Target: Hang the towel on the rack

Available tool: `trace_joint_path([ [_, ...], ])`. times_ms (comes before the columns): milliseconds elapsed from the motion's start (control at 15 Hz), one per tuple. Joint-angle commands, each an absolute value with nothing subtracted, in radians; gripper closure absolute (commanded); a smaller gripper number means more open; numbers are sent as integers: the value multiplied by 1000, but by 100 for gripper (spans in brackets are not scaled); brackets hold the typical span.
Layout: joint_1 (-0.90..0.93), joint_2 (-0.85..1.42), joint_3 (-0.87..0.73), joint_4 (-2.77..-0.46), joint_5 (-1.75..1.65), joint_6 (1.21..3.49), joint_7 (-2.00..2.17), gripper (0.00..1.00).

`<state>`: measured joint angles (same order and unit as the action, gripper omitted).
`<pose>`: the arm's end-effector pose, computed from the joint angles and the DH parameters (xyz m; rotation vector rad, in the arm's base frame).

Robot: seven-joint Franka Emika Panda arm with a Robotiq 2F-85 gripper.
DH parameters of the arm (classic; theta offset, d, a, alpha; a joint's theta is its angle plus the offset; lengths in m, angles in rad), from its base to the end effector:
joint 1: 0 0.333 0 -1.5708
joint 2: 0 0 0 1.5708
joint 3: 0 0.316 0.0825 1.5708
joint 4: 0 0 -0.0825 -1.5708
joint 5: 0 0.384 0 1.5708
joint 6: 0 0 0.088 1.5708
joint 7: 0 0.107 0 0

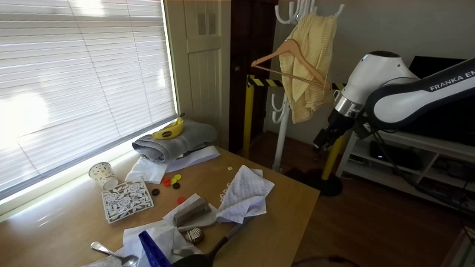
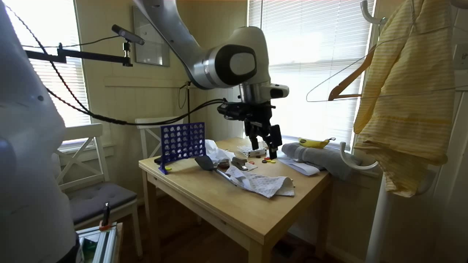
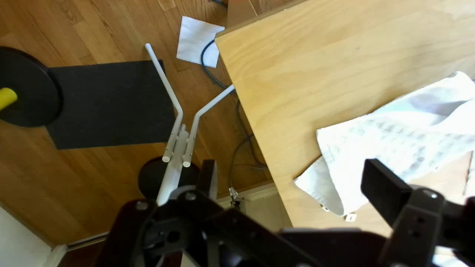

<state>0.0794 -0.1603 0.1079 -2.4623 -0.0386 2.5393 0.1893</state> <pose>0.4741 0.0905 0.3793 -3.1166 -0.0435 -0.3757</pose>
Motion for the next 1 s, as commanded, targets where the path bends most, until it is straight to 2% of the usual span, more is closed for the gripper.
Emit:
trace_joint_path([
  [0,77,-161,109,-2458,-36,2536,186,0],
  [267,108,-46,56,-2470,177,2794,32,0],
  [400,271,33,-75,-2434,341,2854,-77,0],
  [467,304,45,-84,-2404,420,2821,-121,0],
  [733,237,175,28,-2296,735,2778,-426,0],
  [933,209,284,38,-2223,829,2691,-529,0],
])
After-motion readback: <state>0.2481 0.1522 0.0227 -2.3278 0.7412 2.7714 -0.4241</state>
